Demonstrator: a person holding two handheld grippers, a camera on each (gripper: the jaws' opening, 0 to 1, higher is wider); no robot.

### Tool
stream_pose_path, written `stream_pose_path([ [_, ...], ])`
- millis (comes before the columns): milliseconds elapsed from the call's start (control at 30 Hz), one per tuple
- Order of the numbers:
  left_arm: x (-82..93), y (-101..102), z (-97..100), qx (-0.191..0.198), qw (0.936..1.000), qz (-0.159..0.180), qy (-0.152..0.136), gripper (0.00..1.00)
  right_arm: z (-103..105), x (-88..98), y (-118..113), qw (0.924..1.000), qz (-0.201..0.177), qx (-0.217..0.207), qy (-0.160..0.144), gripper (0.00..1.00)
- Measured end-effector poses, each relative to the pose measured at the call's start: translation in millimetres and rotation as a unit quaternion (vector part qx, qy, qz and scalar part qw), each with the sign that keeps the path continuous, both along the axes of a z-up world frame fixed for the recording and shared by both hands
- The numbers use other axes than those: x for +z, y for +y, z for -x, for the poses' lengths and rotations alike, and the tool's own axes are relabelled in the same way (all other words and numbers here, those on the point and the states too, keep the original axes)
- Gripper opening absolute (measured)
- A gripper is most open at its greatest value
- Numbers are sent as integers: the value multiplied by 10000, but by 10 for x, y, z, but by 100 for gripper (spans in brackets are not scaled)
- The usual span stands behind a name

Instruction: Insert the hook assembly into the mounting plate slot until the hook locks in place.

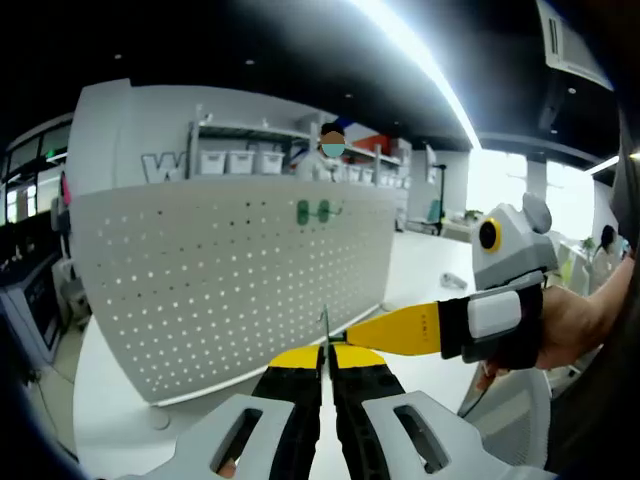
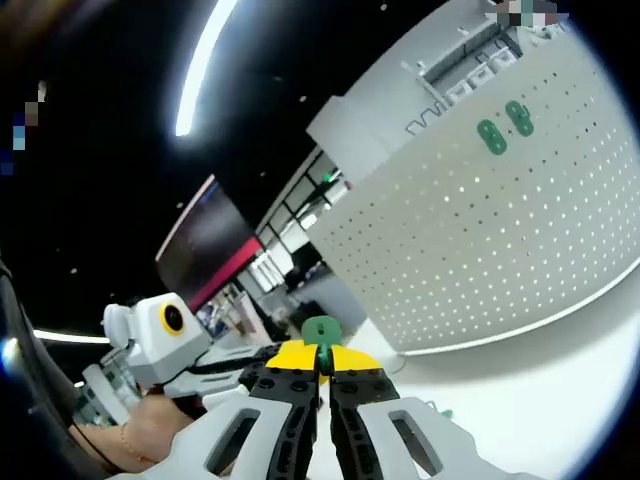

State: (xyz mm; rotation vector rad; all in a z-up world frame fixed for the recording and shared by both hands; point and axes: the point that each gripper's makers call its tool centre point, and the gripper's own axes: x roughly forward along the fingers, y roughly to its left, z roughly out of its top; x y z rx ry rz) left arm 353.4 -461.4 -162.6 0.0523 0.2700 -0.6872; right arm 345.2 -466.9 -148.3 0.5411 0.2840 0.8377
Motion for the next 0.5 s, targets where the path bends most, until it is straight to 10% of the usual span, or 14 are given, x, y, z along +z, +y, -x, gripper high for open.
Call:
stream_pose_path([
  [200,28,-32,-14,-223,9948,-777,-613,4,-17,23,-14,9998,133,-54,-131,0],
  [500,-86,-29,-13,-200,9975,-568,-361,23,-16,35,-34,9993,257,-65,-272,0],
])
